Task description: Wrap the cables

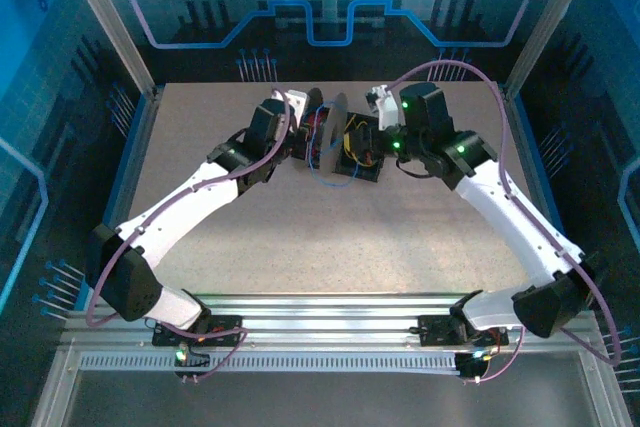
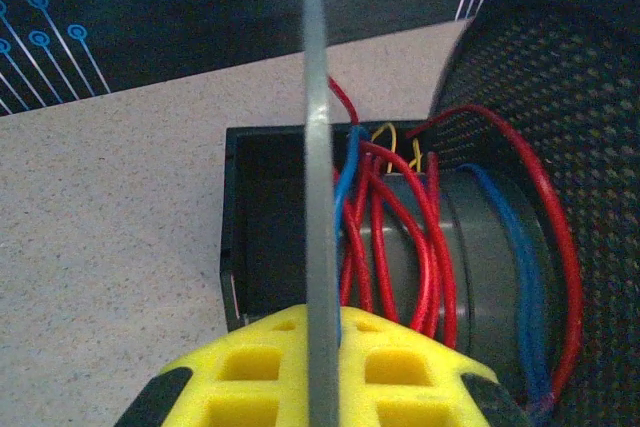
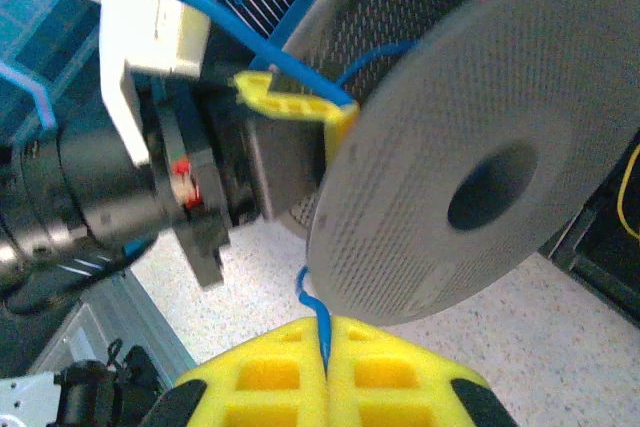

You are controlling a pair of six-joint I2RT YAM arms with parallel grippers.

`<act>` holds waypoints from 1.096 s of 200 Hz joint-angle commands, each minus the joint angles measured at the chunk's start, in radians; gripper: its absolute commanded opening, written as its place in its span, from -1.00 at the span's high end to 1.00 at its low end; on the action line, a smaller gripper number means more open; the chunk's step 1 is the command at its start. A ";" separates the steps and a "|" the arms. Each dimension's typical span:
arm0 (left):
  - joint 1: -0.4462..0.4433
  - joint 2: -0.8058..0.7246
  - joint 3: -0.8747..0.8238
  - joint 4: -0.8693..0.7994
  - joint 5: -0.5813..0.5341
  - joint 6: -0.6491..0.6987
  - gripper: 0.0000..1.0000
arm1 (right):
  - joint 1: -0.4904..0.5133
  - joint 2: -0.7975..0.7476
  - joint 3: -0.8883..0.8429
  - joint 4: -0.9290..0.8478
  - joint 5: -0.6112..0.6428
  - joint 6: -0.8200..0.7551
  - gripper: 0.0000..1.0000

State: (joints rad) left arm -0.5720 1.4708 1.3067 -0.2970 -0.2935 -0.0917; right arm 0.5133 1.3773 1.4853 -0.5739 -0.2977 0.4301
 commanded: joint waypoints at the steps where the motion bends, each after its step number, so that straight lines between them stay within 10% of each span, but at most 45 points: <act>1: -0.027 -0.041 -0.030 -0.089 -0.026 0.113 1.00 | -0.055 0.043 0.109 0.100 -0.001 0.017 1.00; 125: -0.065 -0.143 -0.127 -0.080 0.073 0.117 1.00 | -0.192 0.317 0.303 0.022 -0.160 0.014 1.00; 153: -0.064 -0.145 -0.124 -0.084 0.073 0.120 1.00 | -0.188 0.266 0.284 0.063 -0.228 0.029 0.35; 219: -0.066 -0.184 -0.148 -0.063 0.115 0.120 1.00 | -0.223 0.118 0.163 0.040 -0.248 -0.040 -0.12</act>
State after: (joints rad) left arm -0.6296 1.3567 1.1652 -0.4294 -0.2176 0.0109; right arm 0.3183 1.5547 1.7084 -0.5446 -0.5095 0.4328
